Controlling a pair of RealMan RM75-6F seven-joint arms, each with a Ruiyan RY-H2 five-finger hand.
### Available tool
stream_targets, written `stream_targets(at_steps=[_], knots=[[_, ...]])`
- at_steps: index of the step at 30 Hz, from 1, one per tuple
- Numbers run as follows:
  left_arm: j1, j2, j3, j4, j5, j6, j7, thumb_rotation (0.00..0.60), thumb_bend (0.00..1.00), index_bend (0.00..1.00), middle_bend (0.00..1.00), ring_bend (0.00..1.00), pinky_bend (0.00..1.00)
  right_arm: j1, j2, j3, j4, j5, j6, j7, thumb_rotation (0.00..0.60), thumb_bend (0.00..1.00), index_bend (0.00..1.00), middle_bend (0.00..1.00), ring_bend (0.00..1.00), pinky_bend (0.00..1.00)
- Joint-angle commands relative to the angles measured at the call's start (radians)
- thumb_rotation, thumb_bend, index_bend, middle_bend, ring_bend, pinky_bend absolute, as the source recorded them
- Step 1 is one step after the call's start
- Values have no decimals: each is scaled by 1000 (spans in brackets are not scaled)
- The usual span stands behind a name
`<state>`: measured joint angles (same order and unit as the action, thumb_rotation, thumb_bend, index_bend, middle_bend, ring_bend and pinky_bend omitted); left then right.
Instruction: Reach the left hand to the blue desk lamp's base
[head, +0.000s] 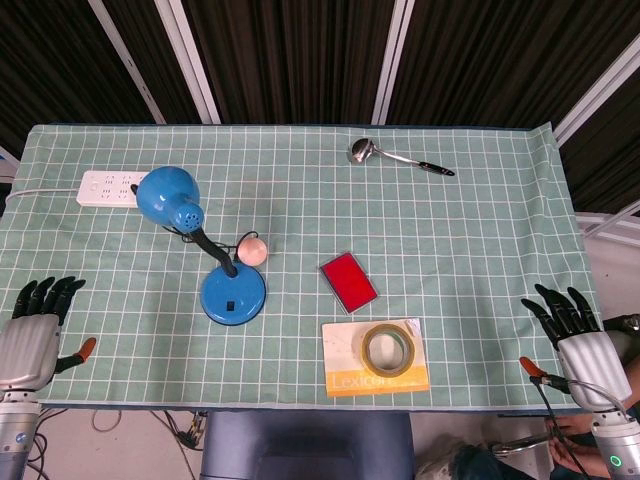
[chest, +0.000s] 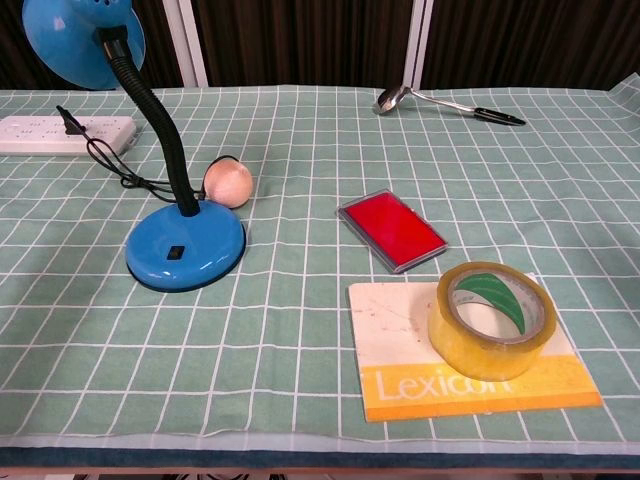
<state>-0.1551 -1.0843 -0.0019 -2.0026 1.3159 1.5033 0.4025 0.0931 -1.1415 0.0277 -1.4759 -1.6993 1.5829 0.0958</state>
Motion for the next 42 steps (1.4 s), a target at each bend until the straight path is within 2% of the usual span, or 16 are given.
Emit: stream_targets(at_steps=[1,20,24,26,28,29,31,34,37,42], knots=[[6,-1,4,-3,11,3,7,600,236,135,99,40,0,2,3,4,-7,15,-9,-10,600,239,169,85,108,0],[13,8,-11,1,20,-12,-19,600,248,127,98,40,0,1,5,6,-22,37,-16,-22,600,240,169,84,108,0],[11,6,-14,9,38,-17,-32,600,307,125,135,67,19,-1,5,7,-27,47,-18,-28,600,240,169,84,108,0],[7,0,-14,20,76,-12,-47,600,348,128,204,134,110,-3,5,9,-32,56,-18,-34,600,239,169,84,108,0],[6,-16,-17,42,128,6,-64,600,396,147,315,248,282,-7,3,12,-42,74,-23,-41,600,239,169,84,108,0],[6,-33,-17,61,163,18,-77,600,411,156,350,283,336,-8,4,13,-49,82,-28,-46,600,239,169,84,108,0],[-14,-63,-16,78,208,-1,-112,600,461,185,445,373,476,-7,5,14,-54,78,-25,-53,600,239,169,83,108,0],[-40,-97,-20,114,224,-41,-132,600,519,216,571,492,625,-8,5,12,-54,76,-25,-57,600,239,169,82,107,0],[-69,-122,-19,132,217,-99,-134,600,559,236,664,576,701,-8,5,12,-55,79,-26,-59,600,239,170,82,107,0],[-136,-154,-8,152,147,-263,-93,600,611,246,725,627,727,-9,5,13,-54,78,-24,-59,600,240,169,82,107,0]])
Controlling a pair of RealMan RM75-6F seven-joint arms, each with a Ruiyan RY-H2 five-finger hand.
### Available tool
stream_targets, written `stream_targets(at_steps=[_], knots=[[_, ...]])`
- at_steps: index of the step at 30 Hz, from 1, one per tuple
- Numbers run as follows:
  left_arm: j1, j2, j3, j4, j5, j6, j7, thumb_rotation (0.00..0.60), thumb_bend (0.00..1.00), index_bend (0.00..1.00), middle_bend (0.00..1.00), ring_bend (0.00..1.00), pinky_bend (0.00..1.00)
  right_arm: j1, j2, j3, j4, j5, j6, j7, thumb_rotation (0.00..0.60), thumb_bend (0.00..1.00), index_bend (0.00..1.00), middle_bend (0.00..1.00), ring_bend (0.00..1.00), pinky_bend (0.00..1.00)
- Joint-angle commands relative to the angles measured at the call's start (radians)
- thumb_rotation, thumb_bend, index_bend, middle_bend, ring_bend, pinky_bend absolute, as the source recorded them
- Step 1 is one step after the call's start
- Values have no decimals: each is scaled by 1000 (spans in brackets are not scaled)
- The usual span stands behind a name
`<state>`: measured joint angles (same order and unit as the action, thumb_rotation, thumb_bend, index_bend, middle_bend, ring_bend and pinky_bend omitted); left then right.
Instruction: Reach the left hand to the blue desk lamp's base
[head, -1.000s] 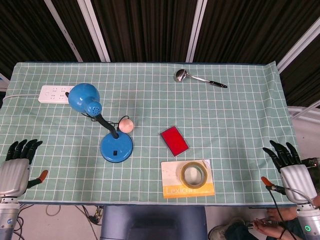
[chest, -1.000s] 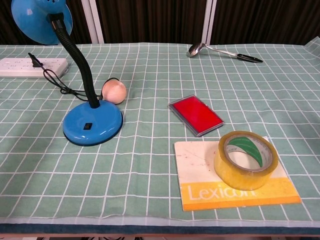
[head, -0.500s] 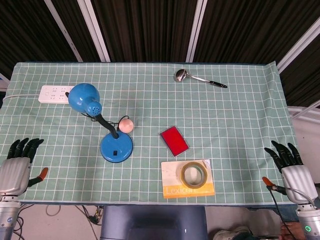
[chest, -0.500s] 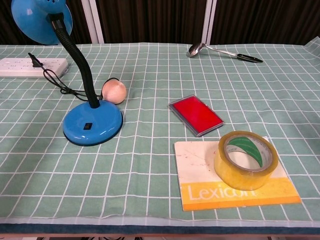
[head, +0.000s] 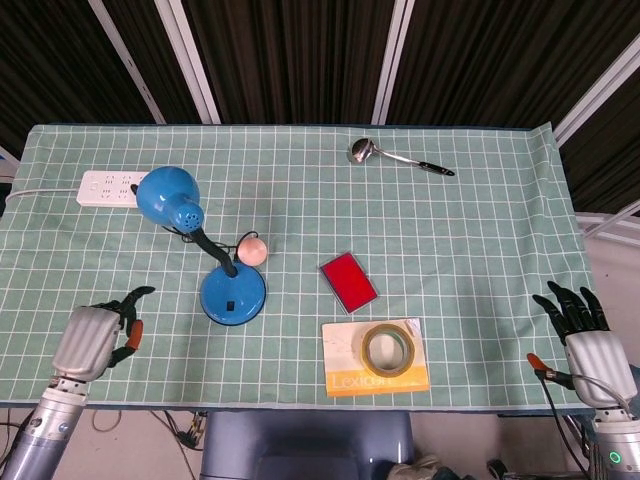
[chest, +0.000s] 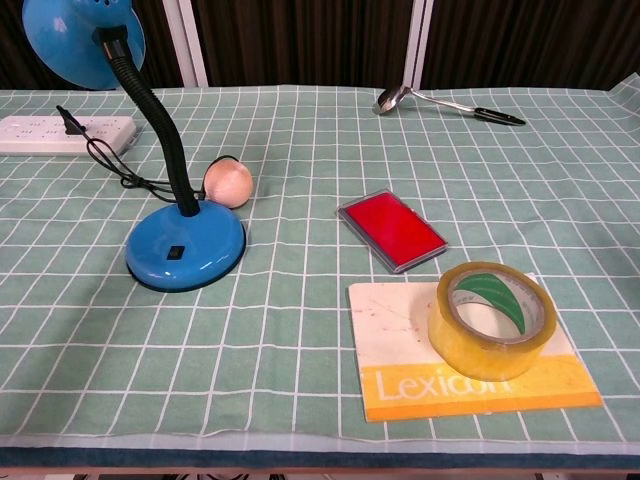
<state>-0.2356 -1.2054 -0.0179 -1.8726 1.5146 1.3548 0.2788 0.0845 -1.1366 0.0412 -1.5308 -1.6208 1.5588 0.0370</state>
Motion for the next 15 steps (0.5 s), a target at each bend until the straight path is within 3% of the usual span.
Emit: stream_targets(at_steps=[1,6,15], knots=[[-64,-40,9,28,-65,-137,45,600,623,246,730,630,728,-1,1,0,0,0,0,0,600,239,169,82,107,0],[-94,-97,9,58,-132,-207,106,600,671,243,738,636,728,-1,4,-1,-2,7,-6,0,600,239,169,82,107,0],[-145,-181,-7,113,-240,-290,170,600,671,242,744,638,728,-2,5,0,-6,11,-8,-9,600,239,169,82,107,0]])
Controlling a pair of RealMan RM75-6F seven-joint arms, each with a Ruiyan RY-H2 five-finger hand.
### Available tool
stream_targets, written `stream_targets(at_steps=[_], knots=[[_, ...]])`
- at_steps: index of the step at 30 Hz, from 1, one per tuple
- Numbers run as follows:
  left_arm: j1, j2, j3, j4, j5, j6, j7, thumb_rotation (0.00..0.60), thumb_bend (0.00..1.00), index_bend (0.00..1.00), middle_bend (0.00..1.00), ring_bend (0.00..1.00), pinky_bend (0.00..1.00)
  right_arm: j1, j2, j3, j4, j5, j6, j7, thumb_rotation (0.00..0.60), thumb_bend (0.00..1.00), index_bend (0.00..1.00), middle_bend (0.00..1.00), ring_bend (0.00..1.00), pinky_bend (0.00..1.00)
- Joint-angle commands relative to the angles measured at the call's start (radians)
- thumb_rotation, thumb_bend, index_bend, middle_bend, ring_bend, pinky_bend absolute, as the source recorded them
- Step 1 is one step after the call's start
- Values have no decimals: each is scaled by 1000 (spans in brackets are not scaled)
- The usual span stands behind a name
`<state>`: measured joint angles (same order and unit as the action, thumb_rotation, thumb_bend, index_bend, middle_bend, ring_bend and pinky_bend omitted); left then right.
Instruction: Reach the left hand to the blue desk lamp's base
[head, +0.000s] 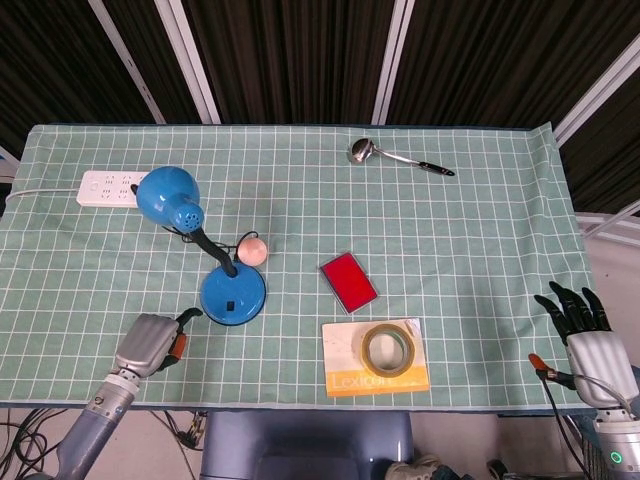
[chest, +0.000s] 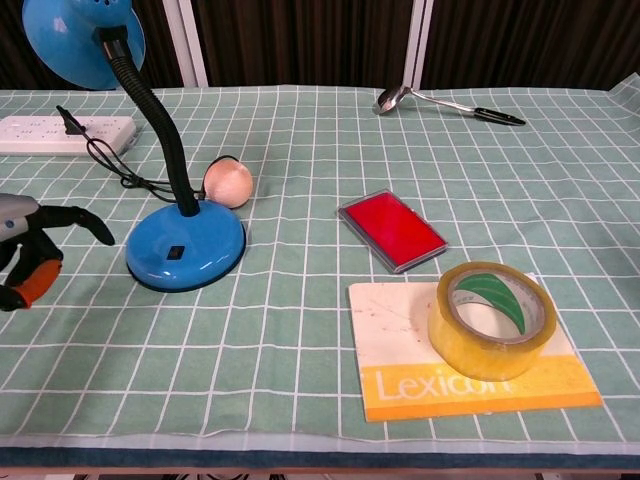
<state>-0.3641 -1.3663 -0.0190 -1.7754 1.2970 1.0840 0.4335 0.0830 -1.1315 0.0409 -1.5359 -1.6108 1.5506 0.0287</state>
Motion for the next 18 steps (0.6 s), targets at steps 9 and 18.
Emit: stream_targets(at_steps=[9,18], knots=[[-46,-74,-31,47,-75,-32,33,600,671,242,744,638,728,-2,2,2,-5,13,-7,-10,600,240,169,82,107,0],[-80,-103,-41,60,-107,-44,55,600,670,242,743,638,728,-4,2,5,-10,25,-12,-23,600,239,169,82,107,0]])
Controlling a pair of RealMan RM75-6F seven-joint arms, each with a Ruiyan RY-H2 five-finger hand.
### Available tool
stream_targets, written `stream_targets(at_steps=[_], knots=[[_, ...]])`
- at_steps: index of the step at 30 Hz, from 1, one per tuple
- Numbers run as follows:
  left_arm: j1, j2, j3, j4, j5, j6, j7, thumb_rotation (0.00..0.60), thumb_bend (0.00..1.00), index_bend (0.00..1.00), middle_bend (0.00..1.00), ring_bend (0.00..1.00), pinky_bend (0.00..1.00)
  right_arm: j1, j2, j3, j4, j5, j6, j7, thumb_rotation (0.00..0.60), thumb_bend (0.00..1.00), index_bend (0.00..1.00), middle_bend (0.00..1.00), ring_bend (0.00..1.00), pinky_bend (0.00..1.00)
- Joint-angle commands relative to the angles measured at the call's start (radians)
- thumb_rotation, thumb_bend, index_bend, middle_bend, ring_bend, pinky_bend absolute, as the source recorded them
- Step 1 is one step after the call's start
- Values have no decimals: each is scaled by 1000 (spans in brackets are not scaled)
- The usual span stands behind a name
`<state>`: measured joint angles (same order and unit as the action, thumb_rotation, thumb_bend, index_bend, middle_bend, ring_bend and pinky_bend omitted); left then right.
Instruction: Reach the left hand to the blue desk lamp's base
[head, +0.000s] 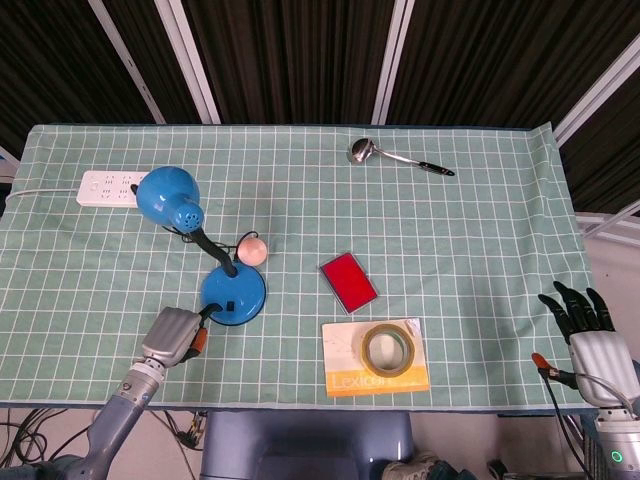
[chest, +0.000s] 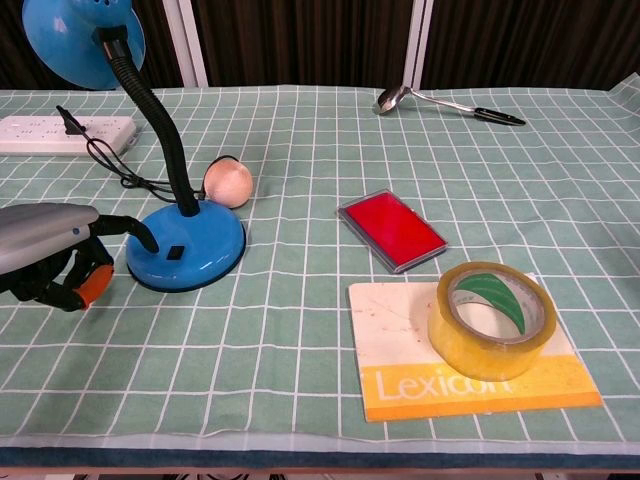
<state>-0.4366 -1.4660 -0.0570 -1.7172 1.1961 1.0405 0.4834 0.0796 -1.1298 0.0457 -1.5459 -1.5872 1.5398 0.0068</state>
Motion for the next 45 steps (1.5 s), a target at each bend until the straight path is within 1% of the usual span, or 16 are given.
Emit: stream_targets(at_steps=[1,20,38,45], knots=[[-10,-5,-4,1,-9,0,6,600,671,242,743,638,728,0,0,0,-1,2,-2,-2,600,240,169,82,107,0],[-52,-18,5,1,-57,-13,33,600,669,243,744,638,728,-3,1,4,-7,15,-6,-10,600,239,169,82,107,0],[-66,-27,14,2,-56,13,42,600,669,243,743,638,728,-5,2,8,-16,33,-16,-23,600,239,169,82,102,0],[-74,-31,21,6,-67,8,47,600,669,243,743,638,728,-5,4,9,-20,39,-20,-28,600,239,169,82,102,0]])
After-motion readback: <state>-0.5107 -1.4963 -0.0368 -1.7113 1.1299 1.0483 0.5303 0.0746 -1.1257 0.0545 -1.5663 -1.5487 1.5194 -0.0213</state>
